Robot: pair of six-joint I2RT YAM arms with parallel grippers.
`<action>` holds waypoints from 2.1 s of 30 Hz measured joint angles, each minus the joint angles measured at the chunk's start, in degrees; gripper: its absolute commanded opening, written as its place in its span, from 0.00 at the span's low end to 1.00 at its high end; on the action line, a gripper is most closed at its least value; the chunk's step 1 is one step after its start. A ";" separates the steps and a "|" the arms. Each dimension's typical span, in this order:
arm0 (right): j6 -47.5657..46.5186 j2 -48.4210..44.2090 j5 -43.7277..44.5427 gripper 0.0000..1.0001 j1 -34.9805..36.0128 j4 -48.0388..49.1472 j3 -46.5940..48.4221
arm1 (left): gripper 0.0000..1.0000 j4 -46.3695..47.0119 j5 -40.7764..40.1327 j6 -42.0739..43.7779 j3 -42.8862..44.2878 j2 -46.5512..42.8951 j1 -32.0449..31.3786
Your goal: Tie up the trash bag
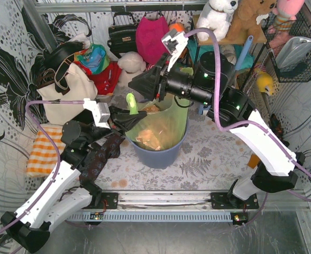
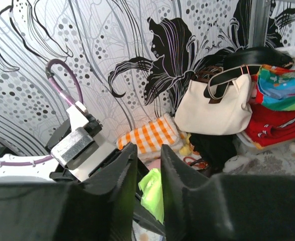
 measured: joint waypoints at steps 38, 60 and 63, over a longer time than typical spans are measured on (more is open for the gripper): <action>0.63 3.96 -7.67 0.53 -0.02 -6.47 1.70 | 0.10 -0.11 -1.60 -0.11 2.62 -0.98 0.00; 2.19 4.72 -4.79 0.00 -0.02 -4.17 0.37 | 0.34 1.25 -4.37 -1.09 2.60 -0.09 0.00; 2.67 4.79 -4.09 0.00 -0.04 -3.76 0.92 | 0.36 2.27 -4.96 -1.31 1.92 0.61 0.00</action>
